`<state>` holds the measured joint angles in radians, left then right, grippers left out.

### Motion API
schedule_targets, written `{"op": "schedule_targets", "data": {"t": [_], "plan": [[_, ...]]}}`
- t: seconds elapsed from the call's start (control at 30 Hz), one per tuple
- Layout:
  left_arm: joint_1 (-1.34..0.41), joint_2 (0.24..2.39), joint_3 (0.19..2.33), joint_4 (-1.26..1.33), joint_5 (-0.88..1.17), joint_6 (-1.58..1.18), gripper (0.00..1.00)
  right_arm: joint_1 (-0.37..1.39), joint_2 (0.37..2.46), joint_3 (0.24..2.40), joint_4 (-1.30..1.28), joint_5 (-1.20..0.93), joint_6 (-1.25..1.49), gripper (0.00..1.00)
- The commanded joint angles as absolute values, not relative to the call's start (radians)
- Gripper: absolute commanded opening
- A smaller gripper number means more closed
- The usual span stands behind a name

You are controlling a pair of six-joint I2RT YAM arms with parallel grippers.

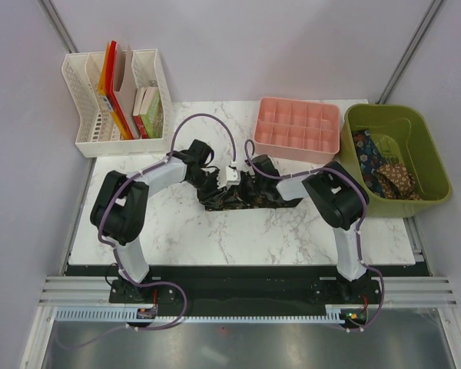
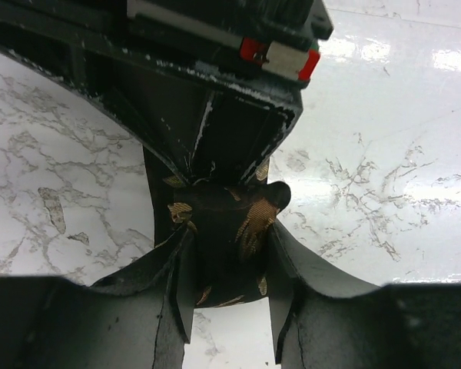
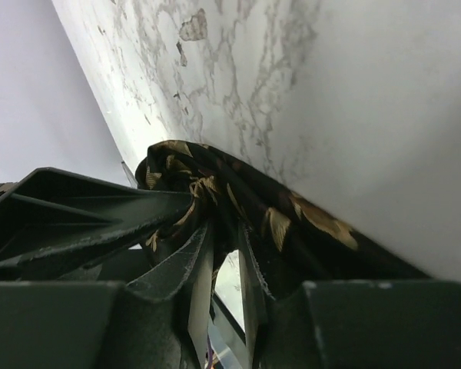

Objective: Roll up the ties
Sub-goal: Roll the tie at the center of the board.

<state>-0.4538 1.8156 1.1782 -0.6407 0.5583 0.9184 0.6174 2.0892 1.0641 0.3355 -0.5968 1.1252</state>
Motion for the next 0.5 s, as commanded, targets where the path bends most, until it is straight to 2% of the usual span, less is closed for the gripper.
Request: {"op": "schedule_targets", "data": {"t": [0.0,0.23,0.47], "plan": [[-0.453,1.911,1.16,-0.649,0.416,0.914,0.27,0.611,1.993,1.083,0.29,-0.676,1.106,0.29],[-0.453,1.927,1.172,-0.667,0.408,0.916,0.25,0.566,1.97,1.071,0.238,-0.699,1.042,0.31],[-0.453,1.96,1.219,-0.689,0.397,0.91,0.24,0.564,1.945,1.062,0.296,-0.713,1.051,0.5]]}}
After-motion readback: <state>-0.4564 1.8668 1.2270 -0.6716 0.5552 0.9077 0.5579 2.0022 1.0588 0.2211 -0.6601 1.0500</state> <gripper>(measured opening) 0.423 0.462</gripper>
